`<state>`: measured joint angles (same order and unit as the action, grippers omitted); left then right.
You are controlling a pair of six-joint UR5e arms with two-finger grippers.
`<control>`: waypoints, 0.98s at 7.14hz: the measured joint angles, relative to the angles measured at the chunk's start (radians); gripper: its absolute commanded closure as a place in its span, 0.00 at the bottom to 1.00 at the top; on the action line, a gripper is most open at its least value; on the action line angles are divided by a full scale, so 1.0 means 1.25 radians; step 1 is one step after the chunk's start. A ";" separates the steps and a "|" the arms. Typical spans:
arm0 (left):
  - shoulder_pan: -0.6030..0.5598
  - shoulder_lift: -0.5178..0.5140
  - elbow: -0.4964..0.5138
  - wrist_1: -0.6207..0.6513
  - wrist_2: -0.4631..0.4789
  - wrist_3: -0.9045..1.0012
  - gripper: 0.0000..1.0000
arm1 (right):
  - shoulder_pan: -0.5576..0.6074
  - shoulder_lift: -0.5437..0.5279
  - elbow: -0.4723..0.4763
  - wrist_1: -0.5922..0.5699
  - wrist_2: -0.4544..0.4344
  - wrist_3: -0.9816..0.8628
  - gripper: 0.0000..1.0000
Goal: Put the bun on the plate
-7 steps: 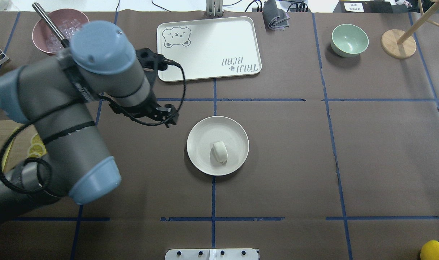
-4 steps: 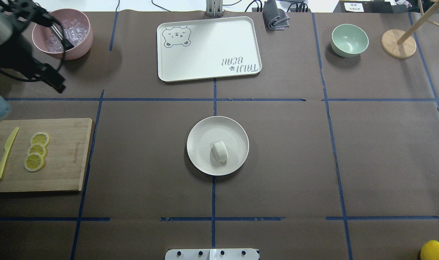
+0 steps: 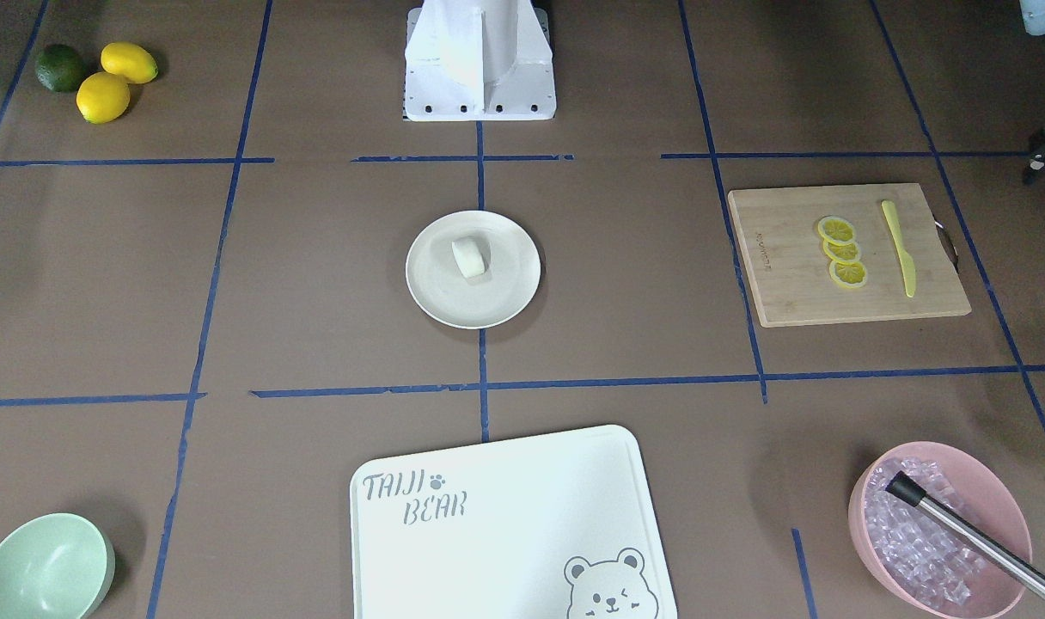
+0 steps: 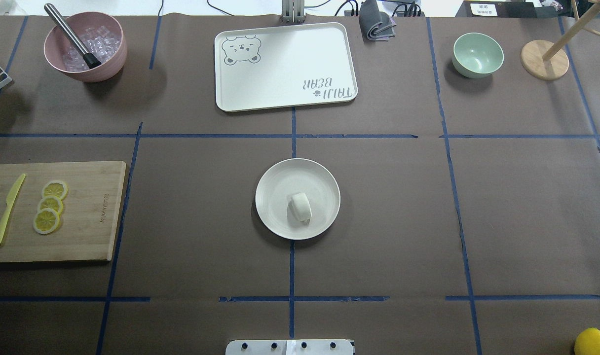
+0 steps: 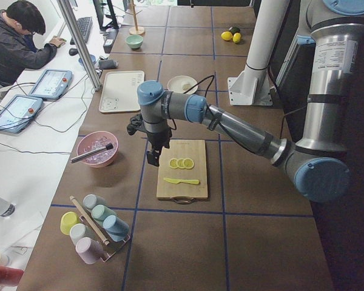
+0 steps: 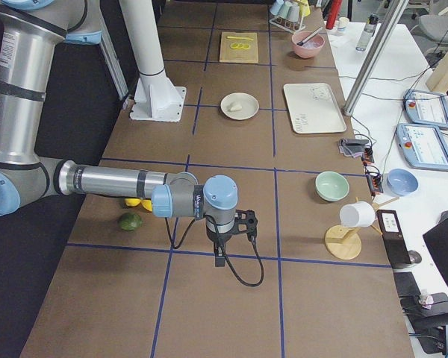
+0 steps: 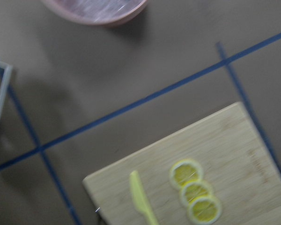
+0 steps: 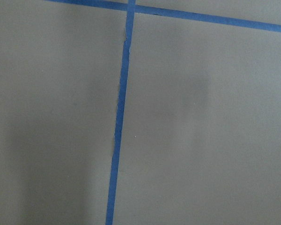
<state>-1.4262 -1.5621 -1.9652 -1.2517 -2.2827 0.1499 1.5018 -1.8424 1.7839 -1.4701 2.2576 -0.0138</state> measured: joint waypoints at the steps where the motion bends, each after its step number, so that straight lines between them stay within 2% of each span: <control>1: -0.016 0.031 0.011 -0.001 0.001 0.007 0.00 | 0.000 0.001 0.001 0.000 0.000 0.000 0.00; 4: -0.101 0.066 0.079 -0.037 -0.022 0.012 0.00 | 0.000 0.002 0.002 0.001 -0.002 0.002 0.00; 7: -0.136 0.146 0.105 -0.172 -0.098 0.008 0.00 | 0.000 0.001 0.001 0.000 -0.002 0.002 0.00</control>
<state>-1.5957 -1.3801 -1.8336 -1.4663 -2.4050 0.1601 1.5018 -1.8412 1.7847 -1.4696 2.2553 -0.0113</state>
